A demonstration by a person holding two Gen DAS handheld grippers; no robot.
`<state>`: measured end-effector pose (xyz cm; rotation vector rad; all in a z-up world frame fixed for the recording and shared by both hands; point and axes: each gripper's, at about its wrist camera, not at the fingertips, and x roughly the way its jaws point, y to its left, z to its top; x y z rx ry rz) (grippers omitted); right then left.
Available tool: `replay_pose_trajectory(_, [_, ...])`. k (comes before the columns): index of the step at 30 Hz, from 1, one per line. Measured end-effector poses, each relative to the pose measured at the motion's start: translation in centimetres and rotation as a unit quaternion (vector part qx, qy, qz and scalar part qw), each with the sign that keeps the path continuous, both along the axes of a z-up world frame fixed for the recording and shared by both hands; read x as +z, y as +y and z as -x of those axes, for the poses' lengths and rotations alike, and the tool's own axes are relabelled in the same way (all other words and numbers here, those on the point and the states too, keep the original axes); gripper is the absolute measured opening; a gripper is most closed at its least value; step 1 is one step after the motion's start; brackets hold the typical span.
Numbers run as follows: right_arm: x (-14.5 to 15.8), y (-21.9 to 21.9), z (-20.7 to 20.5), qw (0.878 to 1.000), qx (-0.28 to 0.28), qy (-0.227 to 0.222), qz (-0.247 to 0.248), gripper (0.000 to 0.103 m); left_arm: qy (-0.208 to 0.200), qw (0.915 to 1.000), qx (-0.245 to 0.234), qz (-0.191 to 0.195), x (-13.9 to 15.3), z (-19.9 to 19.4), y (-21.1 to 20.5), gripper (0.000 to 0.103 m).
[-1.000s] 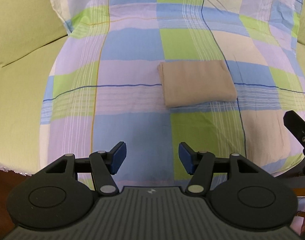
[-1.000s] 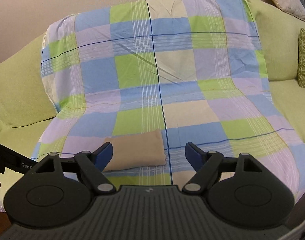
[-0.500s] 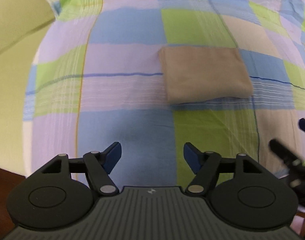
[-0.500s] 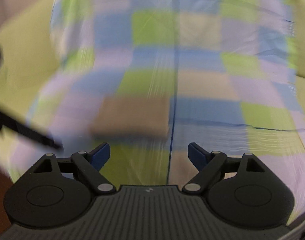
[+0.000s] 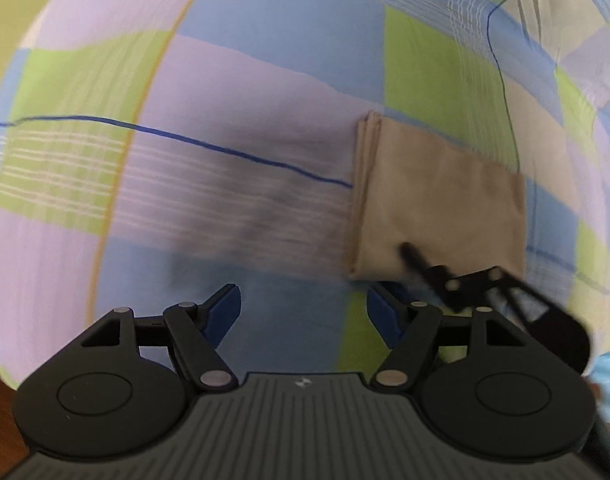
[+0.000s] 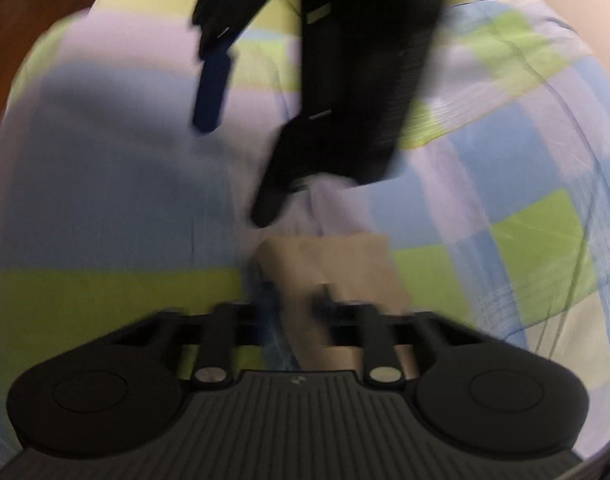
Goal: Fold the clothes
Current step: 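Grasp the folded beige cloth's end with the left gripper while the right gripper grasps beside it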
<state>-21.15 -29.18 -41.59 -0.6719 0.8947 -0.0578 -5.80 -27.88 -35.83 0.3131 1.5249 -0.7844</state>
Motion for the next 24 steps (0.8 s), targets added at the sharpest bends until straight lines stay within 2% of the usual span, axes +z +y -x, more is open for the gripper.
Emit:
replay_pose_trajectory(3, [0.2, 0.0, 0.1, 1.000, 0.005, -0.003, -0.006, 0.020, 0.037, 0.9988, 0.027, 0.013, -0.5, -0.8, -0.2, 0.071])
replay_pose_trajectory(4, [0.3, 0.1, 0.3, 1.000, 0.008, -0.004, -0.004, 0.033, 0.049, 0.9979, 0.038, 0.016, -0.7, -1.0, -0.2, 0.071])
replay_pose_trajectory(5, [0.3, 0.2, 0.5, 1.000, 0.011, -0.007, 0.001, 0.036, 0.058, 0.9970, 0.047, 0.018, -0.9, -1.2, -0.1, 0.071])
replay_pose_trajectory(6, [0.1, 0.4, 0.6, 1.000, 0.015, -0.010, 0.007, 0.035, 0.069, 0.9958, 0.057, 0.020, -1.1, -1.4, 0.0, 0.071])
replay_pose_trajectory(9, [-0.1, -0.1, 0.3, 1.000, 0.001, -0.008, -0.025, 0.015, 0.103, 0.9909, 0.082, 0.028, -1.7, -1.7, -0.1, 0.071])
replay_pose_trajectory(11, [0.2, -0.5, 0.0, 0.999, -0.007, -0.017, -0.033, 0.009, 0.122, 0.9869, 0.100, 0.034, -2.2, -1.9, -0.3, 0.071])
replay_pose_trajectory(15, [1.5, -1.1, 0.6, 0.996, -0.025, -0.058, -0.061, 0.008, 0.168, 0.9730, 0.147, 0.060, -3.5, -2.4, -1.0, 0.071])
replay_pose_trajectory(19, [2.4, -1.4, 1.3, 0.993, -0.029, -0.088, -0.069, 0.008, 0.181, 0.9671, 0.158, 0.084, -4.5, -2.3, -2.3, 0.067])
replay_pose_trajectory(20, [2.6, -1.5, 1.5, 0.993, -0.029, -0.094, -0.071, 0.008, 0.176, 0.9684, 0.154, 0.088, -4.7, -2.2, -2.8, 0.056])
replay_pose_trajectory(21, [2.6, -1.7, 1.5, 0.992, -0.028, -0.096, -0.076, 0.008, 0.168, 0.9702, 0.149, 0.091, -4.7, -2.1, -3.2, 0.029])
replay_pose_trajectory(22, [2.5, -1.8, 1.5, 0.992, -0.025, -0.096, -0.080, 0.016, 0.158, 0.9727, 0.143, 0.091, -4.7, -2.1, -3.5, 0.018])
replay_pose_trajectory(23, [2.5, -1.9, 1.6, 0.992, -0.025, -0.094, -0.085, 0.027, 0.145, 0.9759, 0.136, 0.090, -4.6, -2.0, -3.7, 0.016])
replay_pose_trajectory(24, [2.6, -2.1, 1.8, 0.991, -0.034, -0.091, -0.096, 0.029, 0.135, 0.9778, 0.132, 0.090, -4.5, -2.0, -3.8, 0.016])
